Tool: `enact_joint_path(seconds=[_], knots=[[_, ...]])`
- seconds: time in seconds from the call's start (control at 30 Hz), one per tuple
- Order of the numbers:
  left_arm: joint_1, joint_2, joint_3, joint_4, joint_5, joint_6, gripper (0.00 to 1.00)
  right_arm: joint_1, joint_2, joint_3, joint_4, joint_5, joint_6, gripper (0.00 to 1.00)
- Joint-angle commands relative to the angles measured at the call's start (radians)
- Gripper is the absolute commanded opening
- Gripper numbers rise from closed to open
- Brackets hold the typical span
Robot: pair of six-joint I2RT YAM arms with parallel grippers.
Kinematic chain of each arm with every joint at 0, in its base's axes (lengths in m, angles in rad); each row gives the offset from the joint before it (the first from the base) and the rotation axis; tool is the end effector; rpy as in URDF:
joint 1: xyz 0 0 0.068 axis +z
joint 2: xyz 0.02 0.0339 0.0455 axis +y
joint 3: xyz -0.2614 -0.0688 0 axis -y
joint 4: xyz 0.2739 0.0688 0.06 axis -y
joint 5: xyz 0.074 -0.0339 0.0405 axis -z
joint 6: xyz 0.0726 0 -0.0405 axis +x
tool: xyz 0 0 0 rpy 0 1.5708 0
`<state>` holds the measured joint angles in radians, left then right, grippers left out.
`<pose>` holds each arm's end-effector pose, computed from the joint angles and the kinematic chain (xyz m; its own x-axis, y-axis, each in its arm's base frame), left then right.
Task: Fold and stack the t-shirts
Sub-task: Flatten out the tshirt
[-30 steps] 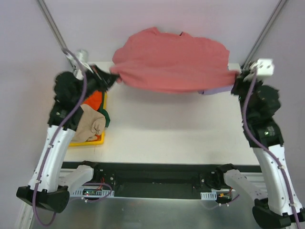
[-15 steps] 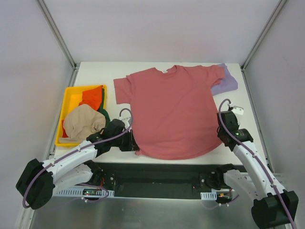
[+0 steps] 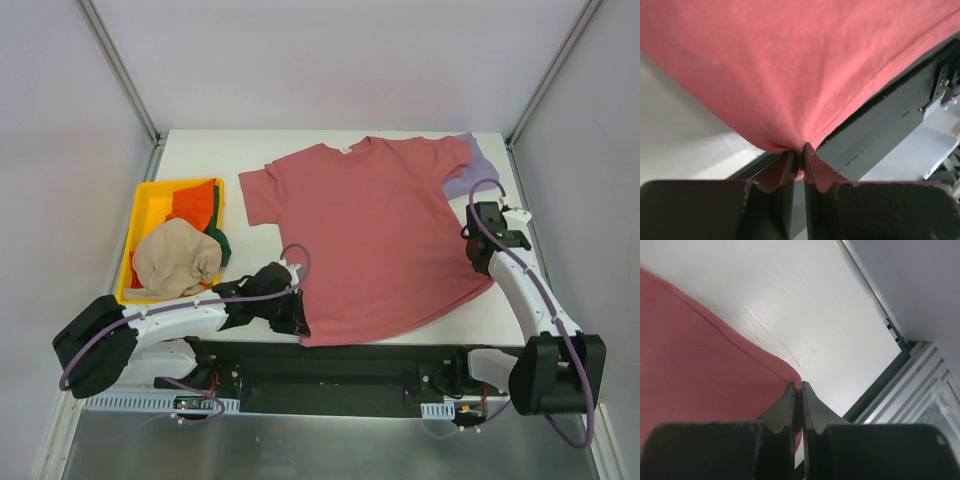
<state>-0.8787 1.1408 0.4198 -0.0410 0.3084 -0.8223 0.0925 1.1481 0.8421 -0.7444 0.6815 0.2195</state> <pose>0.1489 -0.2142 0.1165 -0.9400 0.0401 -0.3388 0.2718 0.6882 -0.6727 0.2600 -0.0218 0.2135 -0.7909 0.0965 -0.6043 0.4225 0.8004 -0.4252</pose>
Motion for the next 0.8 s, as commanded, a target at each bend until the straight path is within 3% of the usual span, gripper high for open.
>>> enact_joint_path(seconds=[0.0, 0.13, 0.23, 0.27, 0.33, 0.4, 0.43, 0.47, 0.53, 0.63, 0.67, 0.77], knots=[[-0.132, 0.085, 0.131, 0.085, -0.014, -0.011, 0.10, -0.132, 0.097, 0.087, 0.031, 0.032, -0.064, 0.06], [-0.201, 0.268, 0.221, 0.246, 0.123, 0.070, 0.18, -0.252, 0.231, 0.173, 0.057, -0.014, -0.098, 0.04], [-0.210, 0.396, 0.296, 0.352, 0.291, 0.087, 0.34, -0.319, 0.332, 0.250, 0.072, 0.003, -0.104, 0.05], [-0.215, 0.418, 0.328, 0.348, 0.313, 0.101, 0.47, -0.344, 0.361, 0.282, 0.074, -0.006, -0.114, 0.09], [-0.218, 0.421, 0.385, 0.297, 0.314, 0.141, 0.60, -0.346, 0.395, 0.337, 0.063, -0.025, -0.138, 0.35], [-0.218, 0.367, 0.430, 0.209, 0.267, 0.199, 0.99, -0.340, 0.391, 0.367, 0.043, -0.034, -0.128, 0.59], [-0.218, 0.337, 0.448, 0.151, 0.235, 0.236, 0.99, -0.330, 0.378, 0.368, 0.040, -0.033, -0.120, 0.83], [-0.218, 0.294, 0.468, 0.095, 0.181, 0.265, 0.99, -0.323, 0.362, 0.367, 0.036, -0.028, -0.106, 0.95], [-0.217, 0.203, 0.485, -0.001, 0.018, 0.322, 0.99, -0.297, 0.325, 0.361, 0.025, -0.051, -0.094, 0.96], [-0.177, 0.117, 0.523, -0.083, -0.340, 0.399, 0.99, -0.225, 0.251, 0.319, -0.007, -0.103, -0.042, 0.96], [-0.125, 0.111, 0.554, -0.150, -0.379, 0.403, 0.99, -0.196, 0.224, 0.286, 0.000, -0.147, -0.028, 0.96], [0.083, 0.131, 0.648, -0.215, -0.310, 0.405, 0.99, -0.075, 0.145, 0.155, 0.062, -0.293, 0.018, 0.96]])
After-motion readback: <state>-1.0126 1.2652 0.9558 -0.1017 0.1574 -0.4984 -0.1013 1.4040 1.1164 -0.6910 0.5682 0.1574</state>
